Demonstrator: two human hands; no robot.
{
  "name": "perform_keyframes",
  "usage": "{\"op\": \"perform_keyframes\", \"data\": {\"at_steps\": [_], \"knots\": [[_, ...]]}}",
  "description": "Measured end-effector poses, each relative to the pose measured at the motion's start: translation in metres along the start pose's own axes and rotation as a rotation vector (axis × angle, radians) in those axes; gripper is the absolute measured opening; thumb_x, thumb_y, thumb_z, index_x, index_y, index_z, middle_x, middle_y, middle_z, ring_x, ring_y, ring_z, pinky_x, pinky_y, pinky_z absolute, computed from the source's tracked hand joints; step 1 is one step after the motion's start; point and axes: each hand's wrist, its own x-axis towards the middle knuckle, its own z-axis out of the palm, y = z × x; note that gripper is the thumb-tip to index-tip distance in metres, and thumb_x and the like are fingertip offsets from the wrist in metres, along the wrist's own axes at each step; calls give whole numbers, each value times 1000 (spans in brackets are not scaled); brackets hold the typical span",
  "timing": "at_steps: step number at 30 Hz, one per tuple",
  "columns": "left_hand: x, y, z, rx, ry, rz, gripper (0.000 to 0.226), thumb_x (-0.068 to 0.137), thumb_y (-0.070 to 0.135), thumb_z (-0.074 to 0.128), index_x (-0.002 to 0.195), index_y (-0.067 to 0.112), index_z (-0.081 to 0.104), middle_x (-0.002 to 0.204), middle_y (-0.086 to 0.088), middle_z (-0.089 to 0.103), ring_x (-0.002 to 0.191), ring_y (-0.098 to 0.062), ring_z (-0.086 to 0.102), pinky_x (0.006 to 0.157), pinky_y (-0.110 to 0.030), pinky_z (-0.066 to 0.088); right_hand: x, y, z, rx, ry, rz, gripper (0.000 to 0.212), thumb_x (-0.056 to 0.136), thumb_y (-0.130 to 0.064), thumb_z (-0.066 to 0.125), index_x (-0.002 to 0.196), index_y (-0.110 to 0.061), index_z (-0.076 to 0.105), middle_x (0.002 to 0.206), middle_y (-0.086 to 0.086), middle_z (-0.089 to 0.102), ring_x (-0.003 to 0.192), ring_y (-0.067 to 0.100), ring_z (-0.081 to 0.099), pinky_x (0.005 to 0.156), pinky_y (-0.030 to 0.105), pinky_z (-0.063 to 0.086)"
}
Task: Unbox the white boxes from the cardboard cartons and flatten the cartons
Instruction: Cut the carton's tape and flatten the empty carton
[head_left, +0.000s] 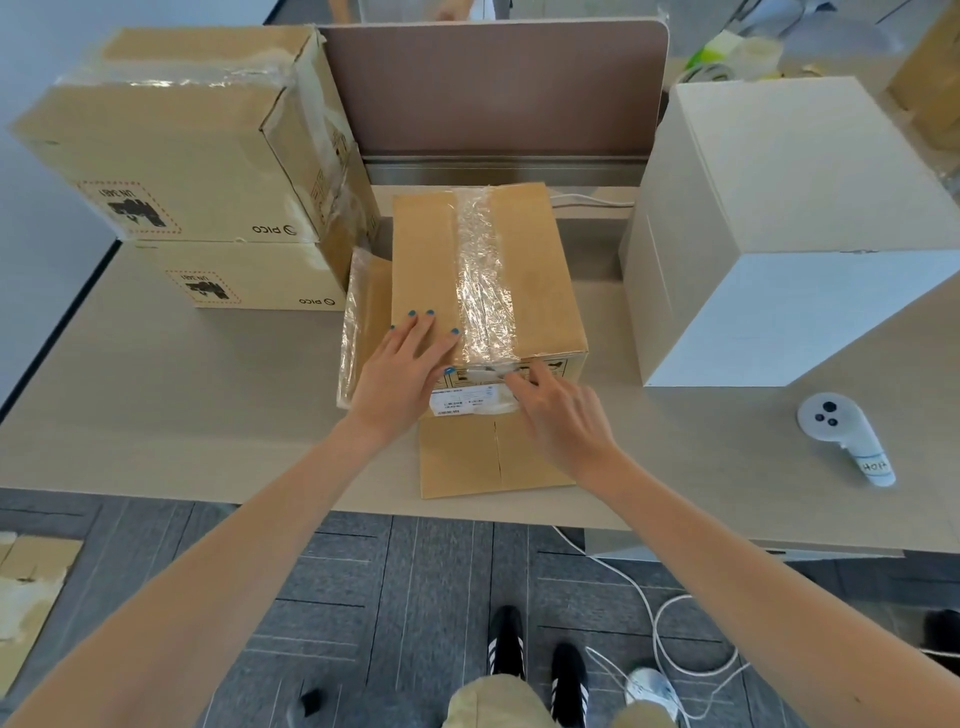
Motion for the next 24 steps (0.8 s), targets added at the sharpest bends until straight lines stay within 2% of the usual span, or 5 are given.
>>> {"op": "perform_keyframes", "data": {"at_steps": [4,10,16,19,24], "knots": [[-2,1,1,9,-3,-23,44,102,29,38,143,17,50,150,-17,44,141,-38,38,112,-48,34,-3,6,-1,-55,21,-6,32,72,5,75,97,-9,63,83,6,59,44,14,50,33,20,31],[-1,-2,0,17,-19,-28,45,102,30,35,144,19,48,152,-16,43,142,-37,37,113,-48,36,-4,6,-5,-105,25,24,40,65,9,75,98,-10,64,83,5,60,43,11,44,43,13,1],[-2,-4,0,17,-39,-22,45,102,31,38,145,20,47,153,-15,42,142,-35,37,114,-48,36,-8,5,-10,-115,45,54,40,61,11,74,93,-9,63,81,6,60,46,10,31,45,14,0],[-6,-10,0,26,-52,-8,47,103,32,32,146,19,46,154,-15,40,143,-36,36,113,-49,37,-13,18,-17,-119,65,29,26,70,4,71,90,-10,61,78,3,59,44,13,27,44,15,2],[-7,-13,-3,11,-83,-13,47,102,34,36,147,21,43,156,-13,36,146,-34,30,116,-48,33,-13,24,-18,-54,98,-23,5,85,-9,58,89,-12,55,81,-1,56,44,19,38,38,23,26]]}}
